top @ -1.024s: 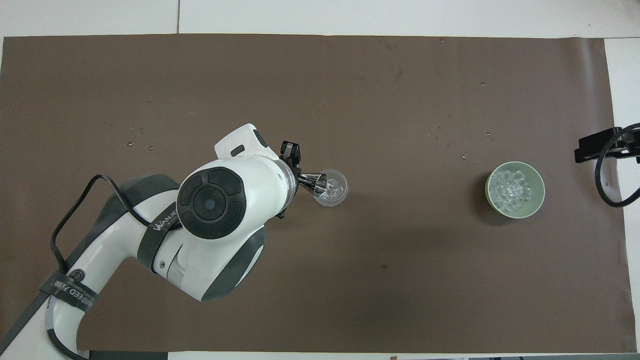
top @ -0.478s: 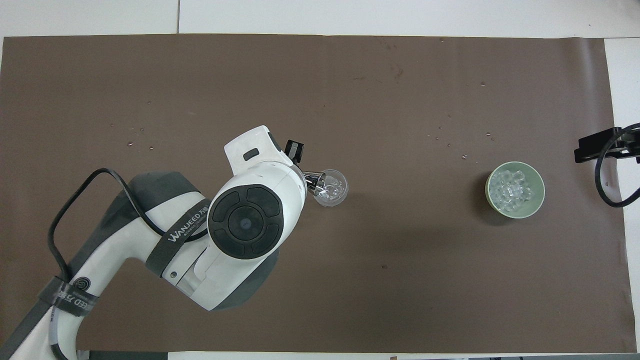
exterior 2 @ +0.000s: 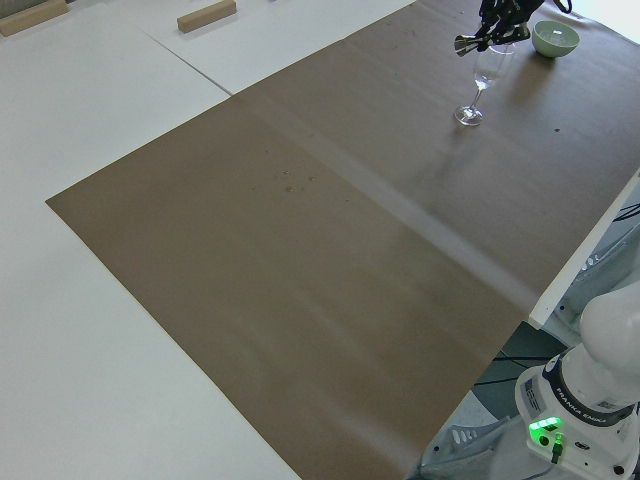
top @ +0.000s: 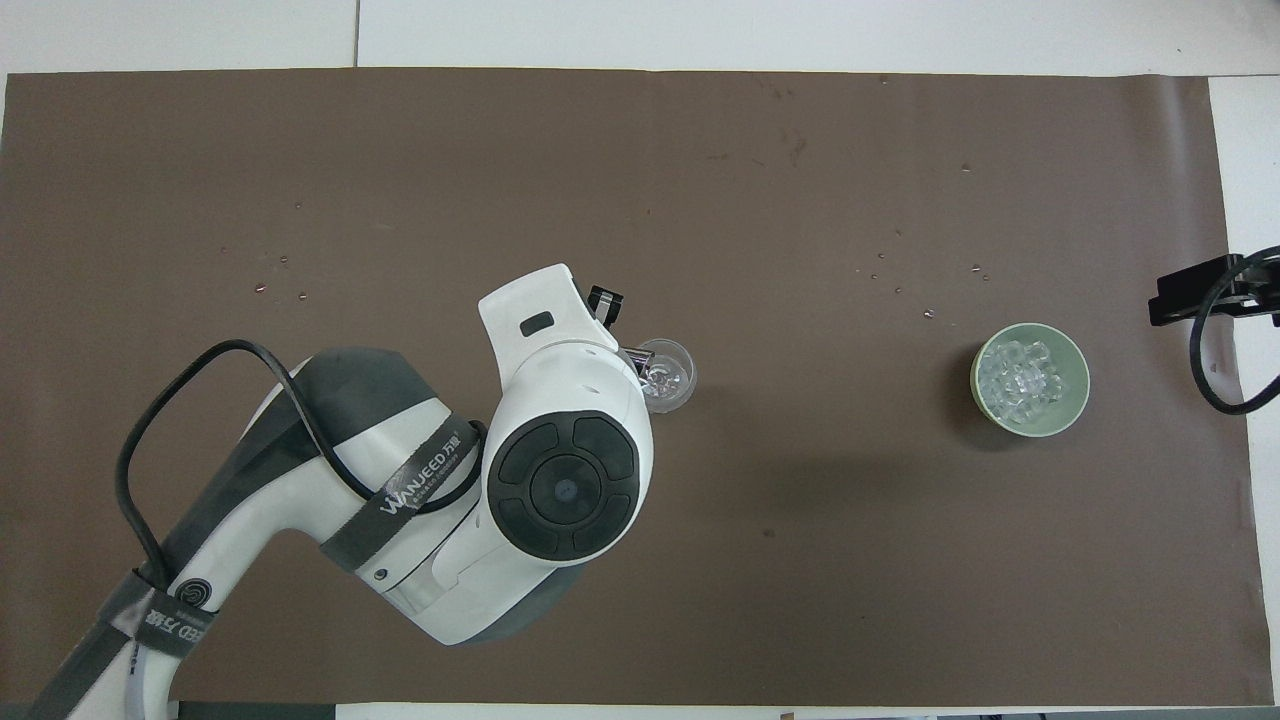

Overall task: Pour wine and add ice with both arms
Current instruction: 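Tilt the jigger over the clear glass with the left gripper to pour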

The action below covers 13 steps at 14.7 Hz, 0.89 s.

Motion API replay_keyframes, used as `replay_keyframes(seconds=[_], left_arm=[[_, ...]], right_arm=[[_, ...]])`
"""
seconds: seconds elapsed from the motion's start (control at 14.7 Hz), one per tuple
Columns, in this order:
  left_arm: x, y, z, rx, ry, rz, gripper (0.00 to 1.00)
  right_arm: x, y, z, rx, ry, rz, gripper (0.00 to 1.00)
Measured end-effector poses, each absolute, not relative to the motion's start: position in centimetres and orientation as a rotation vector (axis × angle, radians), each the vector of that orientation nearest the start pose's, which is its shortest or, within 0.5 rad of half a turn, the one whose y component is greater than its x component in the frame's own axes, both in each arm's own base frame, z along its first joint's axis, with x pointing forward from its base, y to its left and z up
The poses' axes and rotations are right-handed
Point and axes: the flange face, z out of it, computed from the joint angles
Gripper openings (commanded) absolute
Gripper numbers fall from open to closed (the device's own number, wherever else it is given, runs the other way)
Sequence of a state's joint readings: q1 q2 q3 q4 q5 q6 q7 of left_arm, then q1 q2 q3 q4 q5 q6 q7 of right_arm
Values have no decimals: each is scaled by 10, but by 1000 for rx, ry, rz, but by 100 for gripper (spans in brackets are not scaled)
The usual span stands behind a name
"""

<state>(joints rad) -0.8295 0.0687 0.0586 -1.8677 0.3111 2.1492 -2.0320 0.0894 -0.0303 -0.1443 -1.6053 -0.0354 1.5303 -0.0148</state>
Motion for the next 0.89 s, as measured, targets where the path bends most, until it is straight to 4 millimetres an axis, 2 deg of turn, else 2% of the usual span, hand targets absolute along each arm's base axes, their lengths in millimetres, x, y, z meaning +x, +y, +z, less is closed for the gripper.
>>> replay_keyframes(seconds=[0.48, 0.89], left_arm=[[426, -426, 501, -2784, -1618, -698, 0], [424, -428, 501, -2783, -1572, -750, 0]], right_arm=[[539, -35, 621, -3170, 64, 73, 100], [539, -35, 621, -3170, 64, 73, 100]])
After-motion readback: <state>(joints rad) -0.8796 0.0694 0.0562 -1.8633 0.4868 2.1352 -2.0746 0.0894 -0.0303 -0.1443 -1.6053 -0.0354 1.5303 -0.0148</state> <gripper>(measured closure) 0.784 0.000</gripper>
